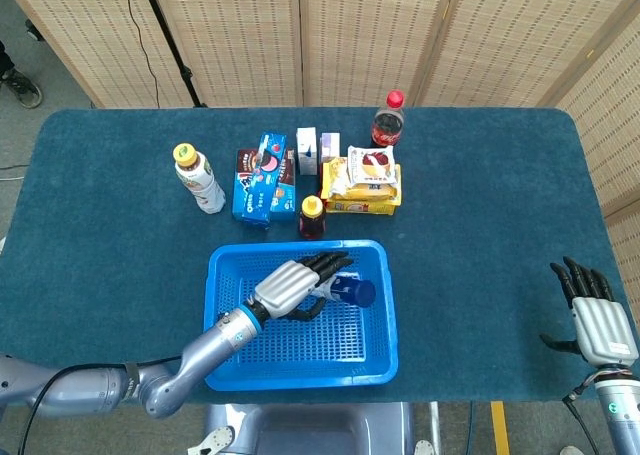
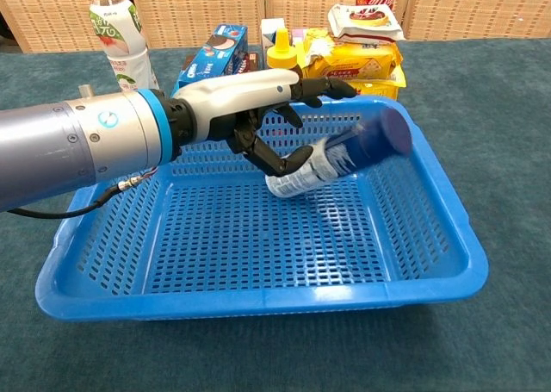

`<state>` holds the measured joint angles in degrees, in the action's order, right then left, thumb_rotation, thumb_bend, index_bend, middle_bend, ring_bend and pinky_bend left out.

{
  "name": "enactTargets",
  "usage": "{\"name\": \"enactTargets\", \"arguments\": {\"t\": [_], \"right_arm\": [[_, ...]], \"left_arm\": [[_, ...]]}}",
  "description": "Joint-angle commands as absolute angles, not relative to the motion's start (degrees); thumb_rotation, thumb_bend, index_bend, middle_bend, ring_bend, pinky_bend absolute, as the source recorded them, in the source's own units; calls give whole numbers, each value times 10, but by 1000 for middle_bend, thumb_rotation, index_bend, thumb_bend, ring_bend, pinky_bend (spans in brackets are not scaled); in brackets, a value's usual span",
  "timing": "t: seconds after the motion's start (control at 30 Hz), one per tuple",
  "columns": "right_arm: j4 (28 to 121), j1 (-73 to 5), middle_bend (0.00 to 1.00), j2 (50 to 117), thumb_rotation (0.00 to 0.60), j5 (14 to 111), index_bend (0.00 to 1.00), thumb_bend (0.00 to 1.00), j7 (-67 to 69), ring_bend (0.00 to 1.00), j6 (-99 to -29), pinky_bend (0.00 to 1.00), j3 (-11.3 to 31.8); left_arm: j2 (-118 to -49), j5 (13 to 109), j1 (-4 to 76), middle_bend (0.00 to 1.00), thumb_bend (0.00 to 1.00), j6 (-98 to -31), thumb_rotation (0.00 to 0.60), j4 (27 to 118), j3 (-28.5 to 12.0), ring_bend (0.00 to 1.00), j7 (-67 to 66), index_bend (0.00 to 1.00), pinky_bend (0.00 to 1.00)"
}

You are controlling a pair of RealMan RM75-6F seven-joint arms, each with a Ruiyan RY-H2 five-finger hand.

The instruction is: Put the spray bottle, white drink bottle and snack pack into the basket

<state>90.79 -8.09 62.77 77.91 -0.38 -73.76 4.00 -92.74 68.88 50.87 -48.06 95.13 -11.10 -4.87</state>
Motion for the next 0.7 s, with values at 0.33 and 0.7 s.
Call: {"name": "enactTargets", "arguments": {"t": [0.33, 0.7], "right_arm": [[913, -81, 0, 628, 600, 780, 0, 0, -11, 0, -737, 0, 37], [916, -87, 0, 637, 600, 785, 0, 0, -30, 0, -727, 0, 30]], "left_arm": [[-811, 849, 422, 0, 423, -623, 592, 1021, -92, 0, 126, 0, 0], [-720, 875, 303, 0, 273, -816, 503, 935, -93, 0, 367, 0, 0]]}}
